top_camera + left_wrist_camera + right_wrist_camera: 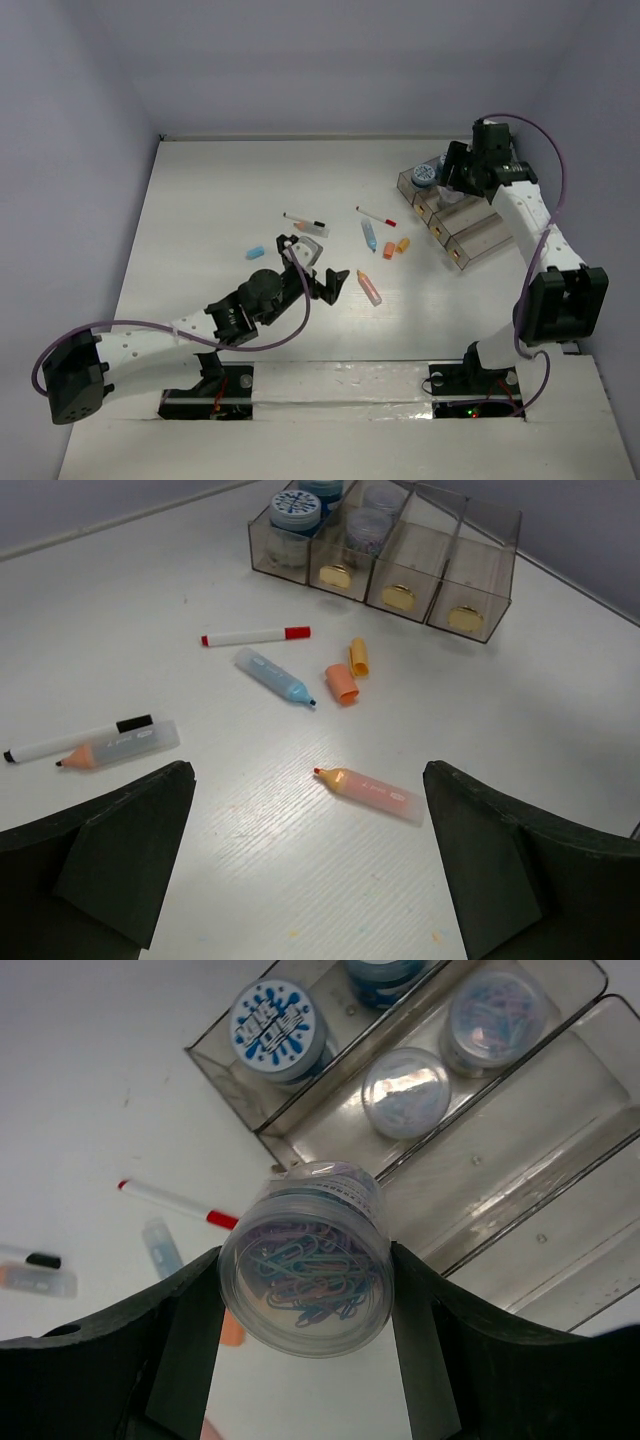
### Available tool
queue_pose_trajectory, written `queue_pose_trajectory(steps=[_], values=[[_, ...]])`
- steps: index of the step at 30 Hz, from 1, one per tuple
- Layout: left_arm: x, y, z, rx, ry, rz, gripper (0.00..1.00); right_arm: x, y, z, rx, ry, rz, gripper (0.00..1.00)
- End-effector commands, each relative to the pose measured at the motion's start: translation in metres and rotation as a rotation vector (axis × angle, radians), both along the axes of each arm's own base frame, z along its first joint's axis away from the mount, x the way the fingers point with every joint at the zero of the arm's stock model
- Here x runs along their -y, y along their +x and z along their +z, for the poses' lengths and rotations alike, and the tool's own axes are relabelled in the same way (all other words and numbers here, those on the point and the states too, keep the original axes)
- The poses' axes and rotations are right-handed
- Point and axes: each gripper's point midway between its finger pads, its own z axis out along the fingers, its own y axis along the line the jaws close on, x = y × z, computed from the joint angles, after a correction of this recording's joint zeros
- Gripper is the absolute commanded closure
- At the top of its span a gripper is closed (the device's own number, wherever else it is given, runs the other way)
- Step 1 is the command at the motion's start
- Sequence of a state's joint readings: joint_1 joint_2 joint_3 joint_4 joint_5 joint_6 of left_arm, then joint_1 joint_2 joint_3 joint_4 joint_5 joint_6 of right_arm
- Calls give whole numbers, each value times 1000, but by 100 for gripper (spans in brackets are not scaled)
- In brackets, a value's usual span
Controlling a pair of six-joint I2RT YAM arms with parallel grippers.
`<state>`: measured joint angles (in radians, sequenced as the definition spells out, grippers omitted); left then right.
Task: Sort the stationery into containers
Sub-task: Place the stationery in the storage box.
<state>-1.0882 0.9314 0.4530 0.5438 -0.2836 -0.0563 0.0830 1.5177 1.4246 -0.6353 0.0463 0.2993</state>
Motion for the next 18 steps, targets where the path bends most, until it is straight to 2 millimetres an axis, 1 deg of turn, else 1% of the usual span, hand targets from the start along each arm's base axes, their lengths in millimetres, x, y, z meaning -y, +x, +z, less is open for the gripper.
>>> queue_pose_trajectory(steps=[1,2,4,5,8,9,10,12,18], values=[[-14,9,31,25,-141,96,1,14,30,27,106,-37,-39,74],[-18,10,28,23,-143,116,1,14,36,16,83,-36,-41,74],[-22,11,30,26,-157,132,1,18,43,10,72,-33,-59,74],[-25,12,30,24,-155,148,1,19,46,1,54,-38,-65,74],[-25,15,25,15,-140,167,1,23,54,-8,45,-32,-75,74],[-25,17,22,9,-128,175,1,22,58,-14,36,-32,-73,74],[-25,18,20,3,-125,181,1,26,60,-17,29,-32,-81,74],[-23,19,18,-4,-118,185,1,25,64,-27,14,-29,-79,74],[-21,18,17,-4,-116,174,1,28,72,-39,7,-23,-81,74]])
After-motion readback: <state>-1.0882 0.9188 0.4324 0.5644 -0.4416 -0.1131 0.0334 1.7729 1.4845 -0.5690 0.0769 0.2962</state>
